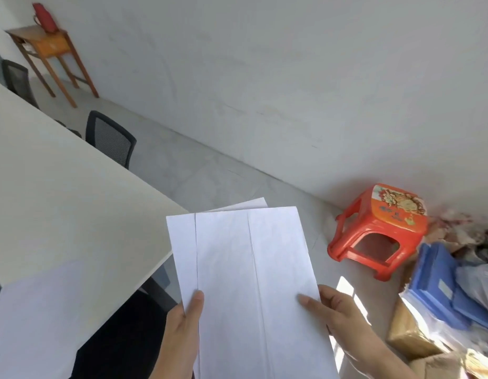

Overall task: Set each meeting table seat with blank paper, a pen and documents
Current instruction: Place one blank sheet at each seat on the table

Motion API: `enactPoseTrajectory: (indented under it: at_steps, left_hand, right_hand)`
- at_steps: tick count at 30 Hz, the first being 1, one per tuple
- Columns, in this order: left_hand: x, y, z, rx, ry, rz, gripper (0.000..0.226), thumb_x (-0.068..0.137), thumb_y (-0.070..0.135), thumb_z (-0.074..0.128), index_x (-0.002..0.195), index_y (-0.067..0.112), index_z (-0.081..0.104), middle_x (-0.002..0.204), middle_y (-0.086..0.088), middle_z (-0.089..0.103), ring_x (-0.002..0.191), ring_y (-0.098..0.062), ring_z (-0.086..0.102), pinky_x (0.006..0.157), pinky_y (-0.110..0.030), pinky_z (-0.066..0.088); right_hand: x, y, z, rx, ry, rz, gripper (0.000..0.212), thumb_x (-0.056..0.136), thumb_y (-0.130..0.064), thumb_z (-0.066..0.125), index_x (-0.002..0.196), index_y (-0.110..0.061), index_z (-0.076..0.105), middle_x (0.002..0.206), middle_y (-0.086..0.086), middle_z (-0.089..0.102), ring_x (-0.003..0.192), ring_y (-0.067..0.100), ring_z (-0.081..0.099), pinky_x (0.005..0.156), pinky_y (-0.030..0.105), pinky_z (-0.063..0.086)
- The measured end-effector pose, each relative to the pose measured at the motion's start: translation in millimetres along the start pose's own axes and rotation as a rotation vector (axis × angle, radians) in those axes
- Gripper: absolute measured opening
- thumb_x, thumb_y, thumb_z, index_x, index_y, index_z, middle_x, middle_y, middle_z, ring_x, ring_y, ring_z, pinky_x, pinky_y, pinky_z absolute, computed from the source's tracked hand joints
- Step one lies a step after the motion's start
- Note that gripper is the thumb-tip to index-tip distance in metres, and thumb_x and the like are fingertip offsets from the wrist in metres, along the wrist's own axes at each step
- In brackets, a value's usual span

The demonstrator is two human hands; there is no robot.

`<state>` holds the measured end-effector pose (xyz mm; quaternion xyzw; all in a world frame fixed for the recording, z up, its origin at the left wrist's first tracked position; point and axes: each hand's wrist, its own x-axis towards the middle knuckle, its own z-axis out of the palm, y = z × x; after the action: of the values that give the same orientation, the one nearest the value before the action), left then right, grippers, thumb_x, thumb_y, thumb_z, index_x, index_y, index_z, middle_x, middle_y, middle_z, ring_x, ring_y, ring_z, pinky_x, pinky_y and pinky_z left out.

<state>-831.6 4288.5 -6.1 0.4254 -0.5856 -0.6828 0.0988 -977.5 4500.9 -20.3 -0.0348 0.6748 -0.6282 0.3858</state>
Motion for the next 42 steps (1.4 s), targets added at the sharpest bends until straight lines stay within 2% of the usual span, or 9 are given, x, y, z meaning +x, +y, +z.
enactPoseTrajectory:
  at_steps: [3, 7, 12, 15, 21, 23, 28, 34, 42]
  left_hand:
    - [39, 11, 20, 0.003, 0.044, -0.032, 0.030, 0.097, 0.033, 0.048, 0.108, 0.014, 0.069, 0.098, -0.002, 0.076, 0.100, -0.021, 0.068, 0.094, -0.043, 0.051]
    - [100, 27, 49, 0.015, 0.097, -0.047, 0.036, 0.096, 0.036, 0.048, 0.110, 0.009, 0.067, 0.103, -0.006, 0.072, 0.103, -0.027, 0.064, 0.100, -0.045, 0.046]
    - [183, 78, 74, -0.051, 0.189, 0.020, 0.020, 0.093, 0.036, 0.058, 0.099, 0.018, 0.067, 0.090, 0.008, 0.065, 0.090, -0.018, 0.060, 0.090, -0.033, 0.044]
    - [230, 102, 76, -0.109, 0.248, 0.036, 0.027, 0.093, 0.034, 0.058, 0.109, 0.014, 0.066, 0.102, 0.003, 0.070, 0.103, -0.021, 0.063, 0.099, -0.042, 0.047]
    - [294, 142, 63, -0.192, 0.308, 0.030, 0.023, 0.098, 0.018, 0.047, 0.087, 0.017, 0.068, 0.068, 0.013, 0.075, 0.063, 0.002, 0.070, 0.055, -0.014, 0.052]
    - [319, 148, 60, -0.207, 0.370, 0.004, 0.026, 0.098, 0.018, 0.048, 0.084, 0.017, 0.069, 0.072, 0.008, 0.076, 0.066, -0.005, 0.071, 0.058, -0.018, 0.054]
    - [393, 175, 63, -0.240, 0.511, -0.031, 0.025, 0.098, 0.018, 0.049, 0.095, 0.010, 0.072, 0.091, -0.006, 0.077, 0.094, -0.028, 0.070, 0.093, -0.050, 0.051]
    - [476, 236, 60, -0.264, 0.668, -0.013, 0.025, 0.098, 0.018, 0.049, 0.107, 0.007, 0.070, 0.095, -0.004, 0.076, 0.097, -0.026, 0.069, 0.096, -0.049, 0.050]
    - [509, 250, 21, -0.385, 0.965, -0.147, 0.030, 0.098, 0.019, 0.051, 0.084, 0.006, 0.074, 0.076, -0.008, 0.077, 0.080, -0.030, 0.072, 0.076, -0.043, 0.055]
  right_hand:
    - [40, -13, -12, -0.054, -0.024, 0.045, 0.018, 0.083, -0.016, 0.076, 0.097, -0.004, 0.076, 0.097, 0.015, 0.077, 0.089, 0.033, 0.074, 0.073, 0.035, 0.059]
    - [107, -42, -28, -0.122, 0.051, 0.003, 0.013, 0.085, -0.014, 0.074, 0.088, -0.001, 0.075, 0.090, 0.025, 0.075, 0.077, 0.035, 0.073, 0.074, 0.046, 0.059]
    - [191, -111, -31, -0.148, 0.045, -0.043, 0.016, 0.078, -0.017, 0.078, 0.089, -0.006, 0.076, 0.088, 0.026, 0.074, 0.078, 0.039, 0.073, 0.069, 0.041, 0.059]
    - [237, -146, -27, -0.178, -0.006, -0.053, 0.009, 0.080, -0.005, 0.077, 0.087, -0.001, 0.075, 0.076, 0.014, 0.075, 0.065, 0.023, 0.072, 0.053, 0.024, 0.053]
    - [337, -186, -3, -0.261, -0.068, -0.021, 0.007, 0.086, -0.007, 0.071, 0.081, -0.004, 0.074, 0.082, 0.024, 0.074, 0.066, 0.025, 0.067, 0.063, 0.033, 0.053]
    - [378, -198, 6, -0.313, -0.094, -0.017, 0.009, 0.087, -0.010, 0.070, 0.080, -0.008, 0.075, 0.082, 0.023, 0.074, 0.066, 0.025, 0.067, 0.066, 0.037, 0.053]
    - [486, -240, 29, -0.384, -0.190, -0.056, 0.011, 0.091, -0.012, 0.065, 0.085, -0.014, 0.073, 0.078, 0.014, 0.076, 0.068, 0.027, 0.070, 0.072, 0.043, 0.056]
    - [605, -318, 67, -0.384, -0.466, 0.041, 0.011, 0.096, -0.013, 0.058, 0.100, -0.006, 0.067, 0.089, 0.015, 0.077, 0.081, 0.035, 0.073, 0.074, 0.043, 0.058]
    - [706, -359, 180, -0.574, -0.748, 0.055, 0.010, 0.092, -0.002, 0.061, 0.098, -0.004, 0.069, 0.088, 0.014, 0.077, 0.083, 0.034, 0.074, 0.076, 0.043, 0.060]
